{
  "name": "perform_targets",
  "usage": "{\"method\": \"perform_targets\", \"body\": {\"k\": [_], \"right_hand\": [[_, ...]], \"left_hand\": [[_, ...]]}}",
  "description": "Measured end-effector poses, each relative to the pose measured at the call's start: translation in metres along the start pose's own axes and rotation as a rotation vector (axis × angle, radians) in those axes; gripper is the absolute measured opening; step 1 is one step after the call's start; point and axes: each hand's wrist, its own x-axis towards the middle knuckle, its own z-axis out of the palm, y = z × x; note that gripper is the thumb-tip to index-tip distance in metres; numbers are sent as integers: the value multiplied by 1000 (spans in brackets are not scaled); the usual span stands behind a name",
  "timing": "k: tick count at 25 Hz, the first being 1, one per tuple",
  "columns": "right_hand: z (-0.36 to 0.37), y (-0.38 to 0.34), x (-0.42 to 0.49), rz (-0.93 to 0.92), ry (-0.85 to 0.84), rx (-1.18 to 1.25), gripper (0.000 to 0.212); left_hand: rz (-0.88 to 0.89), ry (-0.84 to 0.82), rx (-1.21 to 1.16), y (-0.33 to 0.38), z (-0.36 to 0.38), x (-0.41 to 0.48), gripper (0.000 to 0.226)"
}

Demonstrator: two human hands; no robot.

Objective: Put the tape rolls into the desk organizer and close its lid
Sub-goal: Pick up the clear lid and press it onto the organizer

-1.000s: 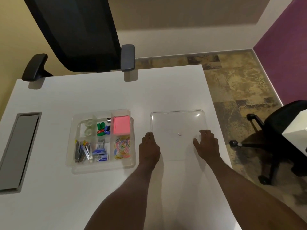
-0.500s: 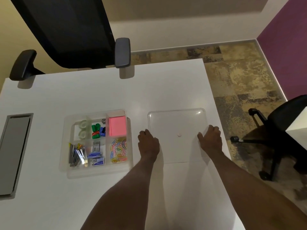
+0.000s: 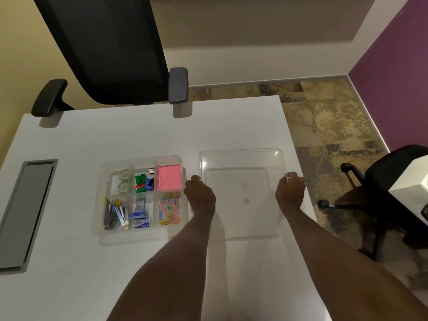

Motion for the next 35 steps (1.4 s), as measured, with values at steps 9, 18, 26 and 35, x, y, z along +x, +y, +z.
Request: {"method": "perform_targets", "body": {"k": [9,18,26,35], "right_hand": [[-14,-69,-56,-145,33,122,19],[-12,-165,-138,-275,-46,288,16],[-4,-216,-187,-408,-198,618,15],[9,-232,-203,-67,-398,963,22]], "left_hand": [[109,222,-168,-22,-113,14,21],[58,322,-336,-75,-243,37,25],[120,278,-655,-135,-316,66,18],[-170,-52,-1191,-175,-348,82,13]]}}
